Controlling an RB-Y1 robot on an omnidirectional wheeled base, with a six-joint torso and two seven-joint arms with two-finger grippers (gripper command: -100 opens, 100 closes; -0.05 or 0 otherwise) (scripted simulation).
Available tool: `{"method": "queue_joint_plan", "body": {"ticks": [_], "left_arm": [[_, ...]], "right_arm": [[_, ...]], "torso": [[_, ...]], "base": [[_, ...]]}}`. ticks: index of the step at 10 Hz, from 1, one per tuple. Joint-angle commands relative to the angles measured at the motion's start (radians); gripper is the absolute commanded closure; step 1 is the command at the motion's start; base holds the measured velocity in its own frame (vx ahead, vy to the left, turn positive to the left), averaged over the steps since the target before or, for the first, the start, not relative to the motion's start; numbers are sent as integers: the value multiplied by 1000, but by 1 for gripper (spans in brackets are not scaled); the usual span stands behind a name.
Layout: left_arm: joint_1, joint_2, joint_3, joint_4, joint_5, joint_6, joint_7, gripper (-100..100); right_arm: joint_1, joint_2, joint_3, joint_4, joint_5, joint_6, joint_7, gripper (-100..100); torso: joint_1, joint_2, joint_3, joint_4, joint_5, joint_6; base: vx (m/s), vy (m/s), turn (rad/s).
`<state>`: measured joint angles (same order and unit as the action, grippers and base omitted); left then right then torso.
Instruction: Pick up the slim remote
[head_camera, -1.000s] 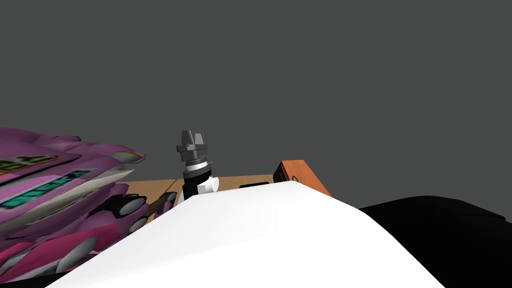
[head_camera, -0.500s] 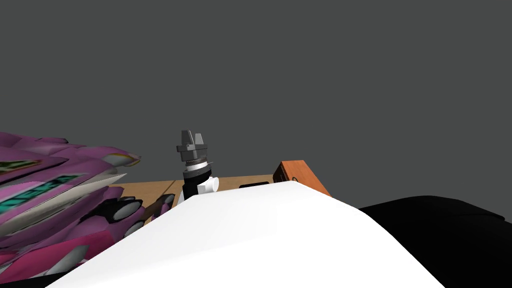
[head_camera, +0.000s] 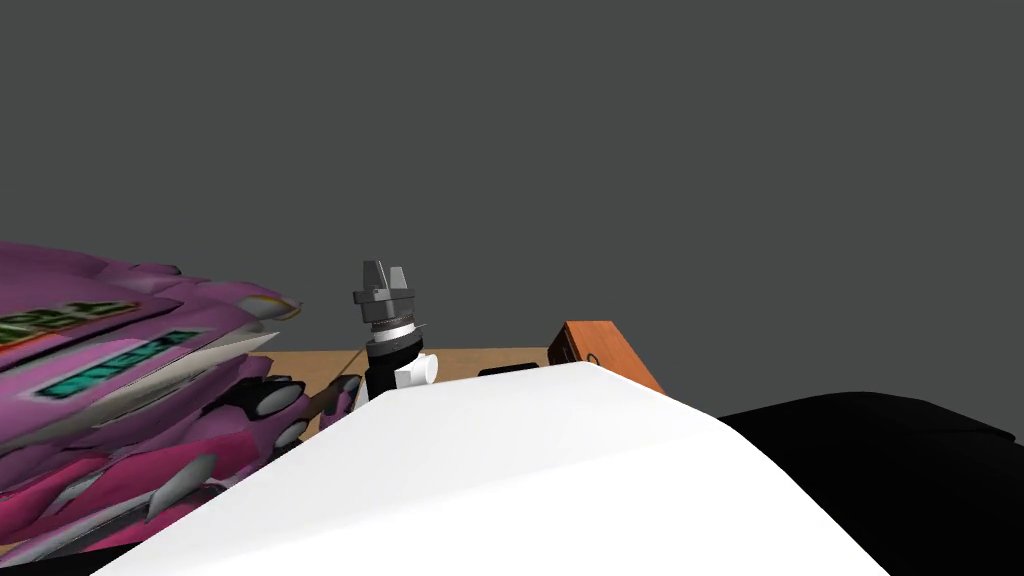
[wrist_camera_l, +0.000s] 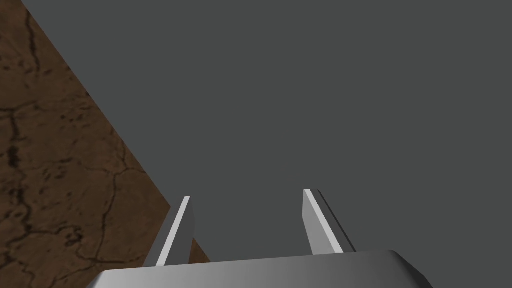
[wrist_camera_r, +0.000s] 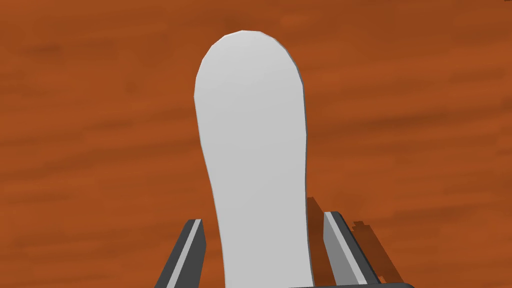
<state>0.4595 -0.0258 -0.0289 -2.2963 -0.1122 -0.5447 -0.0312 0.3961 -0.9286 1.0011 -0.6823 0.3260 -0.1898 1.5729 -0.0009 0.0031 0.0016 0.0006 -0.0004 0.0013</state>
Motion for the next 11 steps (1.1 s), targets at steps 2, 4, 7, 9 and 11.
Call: {"method": "queue_joint_plan", "body": {"ticks": [2,4,7,9,11], "left_arm": [[0,0,0,0,0,0,0,0],[0,0,0,0,0,0,0,0],[0,0,0,0,0,0,0,0],[0,0,0,0,0,0,0,0],[0,0,0,0,0,0,0,0]], "right_arm": [[-20,-11,25,17,16,-23,-75,100],[-33,-19,40,26,25,-36,-124,100],[-45,-27,56,36,35,-50,-191,100],[-58,-34,72,45,44,-63,-240,100],[-70,-42,88,54,54,-77,-289,100]], "torso": [[-1,-1,0,0,0,2],[1,-1,-1,0,0,2],[0,-2,-1,0,1,1],[2,-3,-1,0,1,2],[1,-3,-1,0,1,1]], "base": [[-122,30,162],[-86,41,108],[-78,28,120],[-74,48,119],[-83,35,150]]}}
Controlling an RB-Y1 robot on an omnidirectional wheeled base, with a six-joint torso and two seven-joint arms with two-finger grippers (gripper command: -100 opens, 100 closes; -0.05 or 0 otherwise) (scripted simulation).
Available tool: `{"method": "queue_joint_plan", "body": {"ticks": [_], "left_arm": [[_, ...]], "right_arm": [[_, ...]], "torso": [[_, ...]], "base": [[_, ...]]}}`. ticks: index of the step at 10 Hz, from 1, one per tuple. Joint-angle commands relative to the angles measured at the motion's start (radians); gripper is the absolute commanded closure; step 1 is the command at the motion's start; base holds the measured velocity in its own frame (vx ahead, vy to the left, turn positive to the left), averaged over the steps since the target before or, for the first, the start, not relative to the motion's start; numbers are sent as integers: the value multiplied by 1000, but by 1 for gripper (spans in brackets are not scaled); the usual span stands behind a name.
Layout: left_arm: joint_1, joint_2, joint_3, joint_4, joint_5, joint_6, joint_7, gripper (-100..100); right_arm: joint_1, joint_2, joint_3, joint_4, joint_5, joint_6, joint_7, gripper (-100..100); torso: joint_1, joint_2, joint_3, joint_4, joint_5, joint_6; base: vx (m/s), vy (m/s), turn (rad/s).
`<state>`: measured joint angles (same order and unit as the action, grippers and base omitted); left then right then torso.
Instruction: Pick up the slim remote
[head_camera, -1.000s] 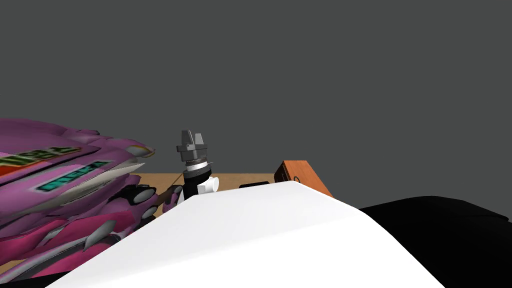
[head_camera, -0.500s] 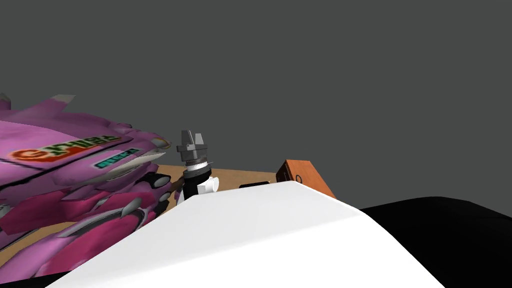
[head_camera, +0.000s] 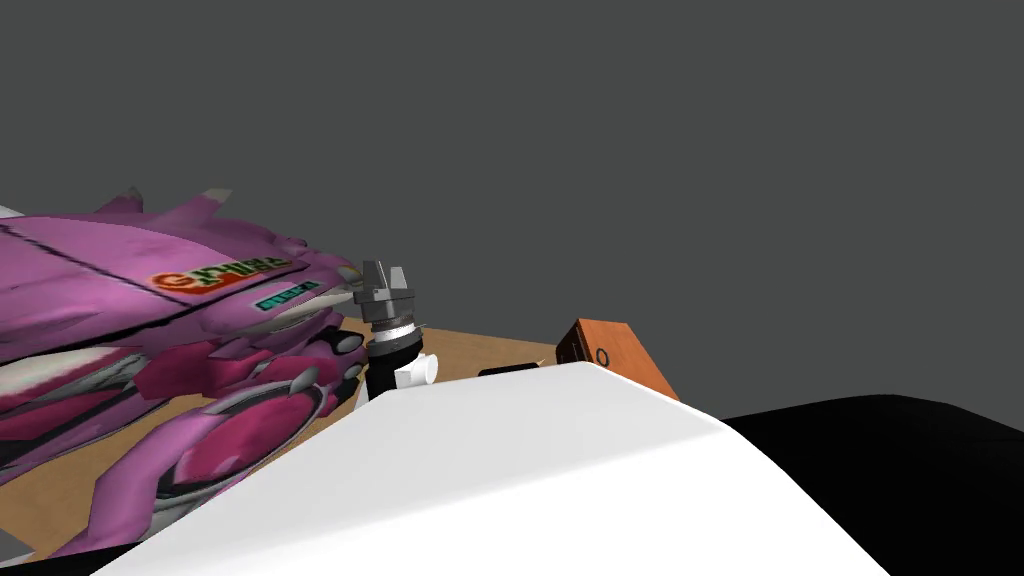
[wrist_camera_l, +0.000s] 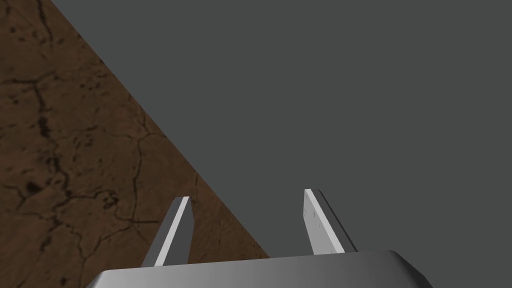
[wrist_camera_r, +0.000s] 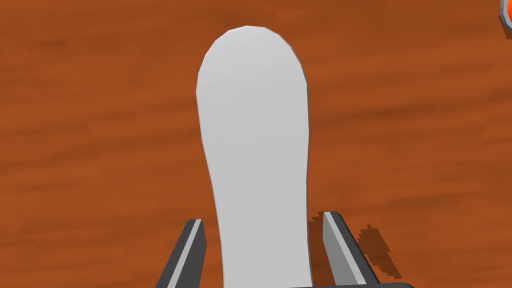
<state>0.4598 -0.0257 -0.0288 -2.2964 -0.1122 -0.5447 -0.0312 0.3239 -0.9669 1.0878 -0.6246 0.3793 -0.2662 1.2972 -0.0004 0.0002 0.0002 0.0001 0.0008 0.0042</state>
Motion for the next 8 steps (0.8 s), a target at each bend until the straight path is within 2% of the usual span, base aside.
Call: {"method": "queue_joint_plan", "body": {"ticks": [1,2,5,6,7,8], "left_arm": [[0,0,0,0,0,0,0,0],[0,0,0,0,0,0,0,0],[0,0,0,0,0,0,0,0],[0,0,0,0,0,0,0,0],[0,0,0,0,0,0,0,0],[0,0,0,0,0,0,0,0]], "right_arm": [[-11,-12,17,6,10,-14,-50,100],[-11,-12,17,6,10,-14,-63,100],[-36,-28,48,24,29,-41,-148,100],[-36,-28,48,24,29,-41,-162,100],[-36,-24,45,28,28,-41,-146,100],[-36,-25,46,28,28,-42,-151,0]], "torso": [[0,0,0,0,0,0],[1,2,1,0,0,-1],[1,-1,0,0,0,0],[2,0,0,0,1,-1],[1,0,0,0,1,0],[0,-2,-1,0,1,0]], "base": [[-108,39,155],[-86,33,83],[-75,48,141],[-77,39,94],[-28,10,6],[-6,3,-5]]}}
